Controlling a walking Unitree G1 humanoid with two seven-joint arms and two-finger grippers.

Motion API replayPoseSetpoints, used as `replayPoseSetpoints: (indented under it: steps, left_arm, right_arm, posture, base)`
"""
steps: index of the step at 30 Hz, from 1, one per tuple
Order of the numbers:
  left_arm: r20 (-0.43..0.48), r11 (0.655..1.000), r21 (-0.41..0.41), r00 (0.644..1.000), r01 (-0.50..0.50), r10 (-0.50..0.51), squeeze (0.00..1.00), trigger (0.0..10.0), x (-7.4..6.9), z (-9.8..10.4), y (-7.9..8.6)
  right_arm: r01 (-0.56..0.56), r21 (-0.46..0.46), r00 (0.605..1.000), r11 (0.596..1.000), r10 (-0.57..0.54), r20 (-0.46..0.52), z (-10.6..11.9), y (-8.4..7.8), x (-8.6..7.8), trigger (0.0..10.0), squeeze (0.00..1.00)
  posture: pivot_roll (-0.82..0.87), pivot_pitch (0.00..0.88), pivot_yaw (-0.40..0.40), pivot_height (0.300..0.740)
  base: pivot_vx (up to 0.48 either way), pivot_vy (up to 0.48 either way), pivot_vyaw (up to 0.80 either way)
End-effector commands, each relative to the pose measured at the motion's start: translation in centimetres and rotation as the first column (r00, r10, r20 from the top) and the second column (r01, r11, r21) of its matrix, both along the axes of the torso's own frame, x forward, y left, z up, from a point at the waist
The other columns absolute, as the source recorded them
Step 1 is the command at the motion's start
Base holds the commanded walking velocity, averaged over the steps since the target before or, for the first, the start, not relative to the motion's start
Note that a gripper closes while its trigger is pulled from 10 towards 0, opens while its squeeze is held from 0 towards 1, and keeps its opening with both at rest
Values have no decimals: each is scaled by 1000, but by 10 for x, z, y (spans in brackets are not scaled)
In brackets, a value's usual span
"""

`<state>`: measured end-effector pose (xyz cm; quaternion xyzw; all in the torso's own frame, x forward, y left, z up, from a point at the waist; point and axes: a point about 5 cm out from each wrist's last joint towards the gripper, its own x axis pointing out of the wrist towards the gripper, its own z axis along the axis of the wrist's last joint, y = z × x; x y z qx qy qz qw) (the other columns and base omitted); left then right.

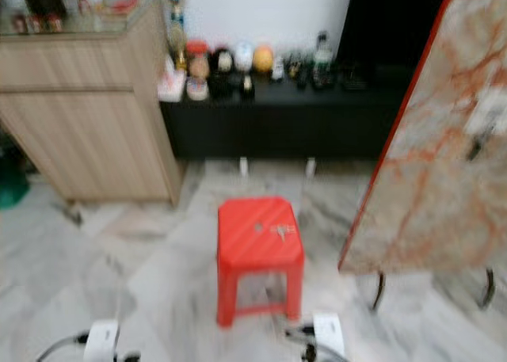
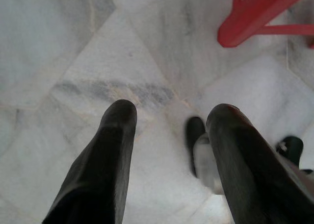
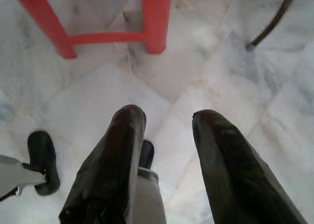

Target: Hang keys on a hook

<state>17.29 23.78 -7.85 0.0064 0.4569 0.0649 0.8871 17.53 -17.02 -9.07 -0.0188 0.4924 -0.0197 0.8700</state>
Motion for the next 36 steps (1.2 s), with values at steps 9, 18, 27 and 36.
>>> replayPoseSetpoints:
  steps: [9, 18, 27, 36]
  left_arm:
    - [-9, 1000, 2, 1000, 5, -5, 0, 10000, 0, -1, -2]
    - [-11, 1000, -5, 1000, 21, -21, 0, 10000, 3, -4, -19]
    - [-1, 999, 0, 999, 35, -35, 0, 10000, 11, -2, -30]
    - [48, 1000, 20, 999, 12, -13, 0, 10000, 12, 1, -21]
  right_arm:
    - [5, 15, 1000, 1000, -5, 19, 2, 5, 6, 10000, 0]
    - [8, 16, 1000, 1000, -8, 20, 2, 5, 6, 10000, 0]
    - [35, 22, 998, 999, -36, 48, 3, 5, 7, 10000, 0]
    - [41, 22, 990, 999, -44, 131, 7, 4, 12, 10000, 0]
  posture:
    - [-3, 0, -4, 740]
    - [-1, 0, -6, 740]
    - [-1, 1, -7, 740]
    - [-8, 0, -5, 740]
  base:
    - [330, 0, 0]
    - [331, 0, 0]
    - [93, 0, 0]
    - [0, 0, 0]
